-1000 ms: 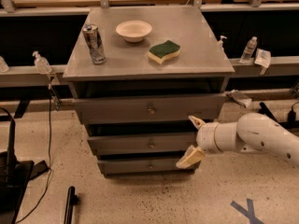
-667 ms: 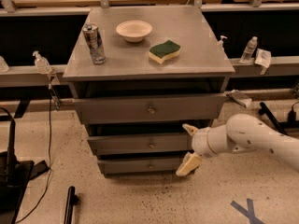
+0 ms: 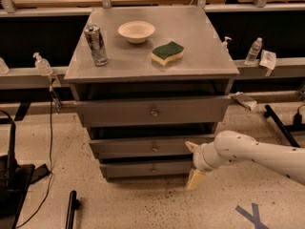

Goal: Open middle drawer

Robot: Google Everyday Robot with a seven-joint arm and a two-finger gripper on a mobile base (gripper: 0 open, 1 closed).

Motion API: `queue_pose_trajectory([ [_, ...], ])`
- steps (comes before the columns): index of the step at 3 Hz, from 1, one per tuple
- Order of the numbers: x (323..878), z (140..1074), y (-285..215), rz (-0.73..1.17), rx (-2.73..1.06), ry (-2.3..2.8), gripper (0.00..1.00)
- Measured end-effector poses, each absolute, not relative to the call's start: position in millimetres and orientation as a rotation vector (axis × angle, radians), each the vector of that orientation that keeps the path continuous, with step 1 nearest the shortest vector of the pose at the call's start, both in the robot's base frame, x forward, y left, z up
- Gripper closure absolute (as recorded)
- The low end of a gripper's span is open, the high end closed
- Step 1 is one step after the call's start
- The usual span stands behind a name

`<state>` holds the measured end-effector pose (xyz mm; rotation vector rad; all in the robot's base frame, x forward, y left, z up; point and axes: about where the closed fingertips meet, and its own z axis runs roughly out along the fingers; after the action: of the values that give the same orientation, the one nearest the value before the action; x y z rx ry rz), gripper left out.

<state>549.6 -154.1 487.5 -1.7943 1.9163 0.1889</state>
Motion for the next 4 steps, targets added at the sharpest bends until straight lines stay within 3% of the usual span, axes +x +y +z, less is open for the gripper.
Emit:
queue_pose_trajectory([
  [4, 634, 437, -157, 0.008, -1.933, 1.691, 0.0],
])
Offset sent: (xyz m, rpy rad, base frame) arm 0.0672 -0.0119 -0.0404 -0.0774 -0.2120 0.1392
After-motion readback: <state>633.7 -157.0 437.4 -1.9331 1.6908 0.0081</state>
